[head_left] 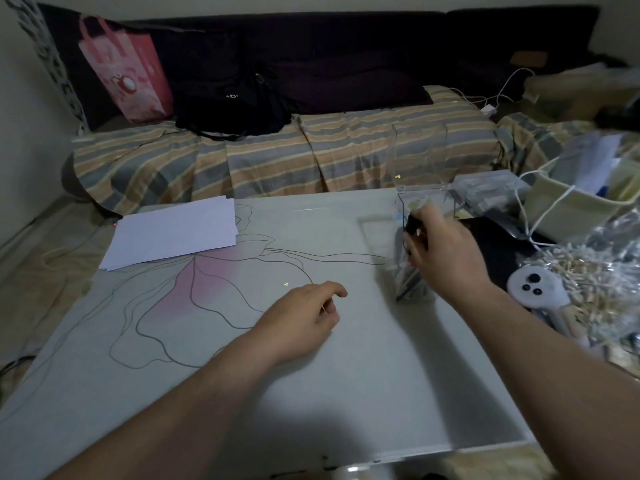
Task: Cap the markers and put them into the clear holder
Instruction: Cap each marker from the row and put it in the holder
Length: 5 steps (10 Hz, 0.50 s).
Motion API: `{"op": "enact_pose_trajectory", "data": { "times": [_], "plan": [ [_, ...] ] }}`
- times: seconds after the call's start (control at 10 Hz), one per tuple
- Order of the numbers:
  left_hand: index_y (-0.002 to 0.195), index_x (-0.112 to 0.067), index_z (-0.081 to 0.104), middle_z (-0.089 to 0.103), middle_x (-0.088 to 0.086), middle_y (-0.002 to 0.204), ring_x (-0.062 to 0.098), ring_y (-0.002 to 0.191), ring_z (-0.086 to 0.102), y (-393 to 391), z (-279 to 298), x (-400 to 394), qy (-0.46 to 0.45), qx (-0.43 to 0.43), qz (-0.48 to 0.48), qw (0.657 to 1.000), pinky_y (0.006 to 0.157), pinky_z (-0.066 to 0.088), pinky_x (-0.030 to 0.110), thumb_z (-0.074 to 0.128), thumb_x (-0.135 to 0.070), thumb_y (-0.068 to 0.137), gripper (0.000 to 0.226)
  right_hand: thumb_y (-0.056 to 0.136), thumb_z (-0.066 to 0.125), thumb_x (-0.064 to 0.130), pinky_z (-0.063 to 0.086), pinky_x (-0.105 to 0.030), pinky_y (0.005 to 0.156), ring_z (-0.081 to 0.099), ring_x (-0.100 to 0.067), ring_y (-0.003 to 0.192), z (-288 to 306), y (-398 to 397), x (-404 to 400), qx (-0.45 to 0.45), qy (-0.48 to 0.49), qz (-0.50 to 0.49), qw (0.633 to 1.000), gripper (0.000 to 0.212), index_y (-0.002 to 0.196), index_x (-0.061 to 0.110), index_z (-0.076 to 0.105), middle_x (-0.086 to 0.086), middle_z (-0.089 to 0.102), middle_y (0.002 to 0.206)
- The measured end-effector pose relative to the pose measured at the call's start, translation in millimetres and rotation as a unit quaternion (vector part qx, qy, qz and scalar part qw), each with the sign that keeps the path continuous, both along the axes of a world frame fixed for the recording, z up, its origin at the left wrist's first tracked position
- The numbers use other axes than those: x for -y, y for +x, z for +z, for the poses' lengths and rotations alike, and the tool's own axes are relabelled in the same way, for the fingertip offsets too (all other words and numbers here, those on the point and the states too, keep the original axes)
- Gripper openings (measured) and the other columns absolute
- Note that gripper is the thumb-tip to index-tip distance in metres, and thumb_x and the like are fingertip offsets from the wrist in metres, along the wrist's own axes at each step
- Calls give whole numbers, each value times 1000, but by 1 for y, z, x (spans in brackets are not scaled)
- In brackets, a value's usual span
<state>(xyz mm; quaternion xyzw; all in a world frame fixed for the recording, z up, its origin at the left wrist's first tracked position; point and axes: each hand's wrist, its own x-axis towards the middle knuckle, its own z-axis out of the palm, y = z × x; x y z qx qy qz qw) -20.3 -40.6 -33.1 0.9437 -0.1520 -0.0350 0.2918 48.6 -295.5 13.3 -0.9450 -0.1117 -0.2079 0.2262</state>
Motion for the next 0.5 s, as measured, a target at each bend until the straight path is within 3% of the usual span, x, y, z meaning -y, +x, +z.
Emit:
{"op": "enact_pose_trajectory", "data": {
  "times": [0.1,0.2,0.4,0.5],
  "plan": [
    [124,-40,56,61,-18,103,2,99,55,4,-4,3,6,8,-7,1000,92,49,32,52,-32,97,28,97,61,39,35,-42,77,48,-33,109,-11,3,3,31,-60,-58,996,21,104,20,64,0,69,103],
    [121,-40,59,61,-18,103,3,101,55,9,-10,4,18,16,-12,1000,94,48,33,53,-35,97,25,98,54,45,35,-39,74,47,-33,108,-24,4,7,46,-82,-75,993,30,94,23,74,7,70,111],
    [116,-38,64,59,-17,104,5,103,55,12,-14,1,36,28,-20,999,96,48,34,57,-35,95,22,101,48,48,37,-46,87,40,-31,119,-18,2,1,12,-97,-94,991,35,104,29,76,5,57,126],
    [116,-43,60,57,-20,105,5,103,54,14,-9,-2,29,35,0,999,95,49,34,58,-42,92,25,97,54,37,39,-49,90,39,-33,123,-5,-6,-11,20,-101,-87,991,30,121,27,68,2,52,134]
  ]
}}
